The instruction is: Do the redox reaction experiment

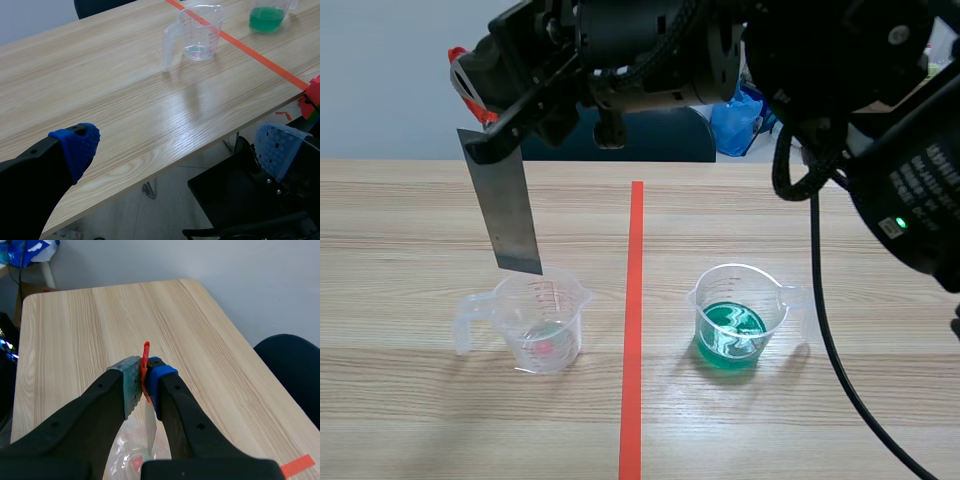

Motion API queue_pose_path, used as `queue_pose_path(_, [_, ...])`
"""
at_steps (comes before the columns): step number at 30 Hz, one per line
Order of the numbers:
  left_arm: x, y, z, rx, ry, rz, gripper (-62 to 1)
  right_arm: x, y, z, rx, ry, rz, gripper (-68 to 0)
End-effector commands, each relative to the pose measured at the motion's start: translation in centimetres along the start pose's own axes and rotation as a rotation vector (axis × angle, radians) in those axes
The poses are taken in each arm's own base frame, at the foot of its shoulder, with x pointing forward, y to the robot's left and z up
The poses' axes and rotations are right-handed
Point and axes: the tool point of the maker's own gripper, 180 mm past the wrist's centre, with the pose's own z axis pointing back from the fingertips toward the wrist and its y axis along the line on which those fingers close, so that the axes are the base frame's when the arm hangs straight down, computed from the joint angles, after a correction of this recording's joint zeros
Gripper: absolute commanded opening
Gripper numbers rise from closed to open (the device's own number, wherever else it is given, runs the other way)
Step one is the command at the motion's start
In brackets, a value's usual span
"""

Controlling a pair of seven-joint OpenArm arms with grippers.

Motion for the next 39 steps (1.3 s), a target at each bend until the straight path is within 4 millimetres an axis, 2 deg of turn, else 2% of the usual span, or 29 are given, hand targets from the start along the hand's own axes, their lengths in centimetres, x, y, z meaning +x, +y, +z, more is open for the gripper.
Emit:
queue_pose_path(1, [0.57,0.0,-0.14,0.005,-0.029,0.001,1.4,1.18,-0.39,0.16,-0.011,-0.024,0.032,-66.9])
queue_pose_path(7, [0.57,0.0,-0.14,0.005,-0.029,0.001,1.4,0.35,-0.68,0.35,-0.023,0.012,0.044,-66.9])
queue_pose_path(39, [0.57,0.0,-0.14,0.005,-0.029,0.001,1.4,0.36,-0.63,0.34,-0.02,0.011,0.045,-66.9])
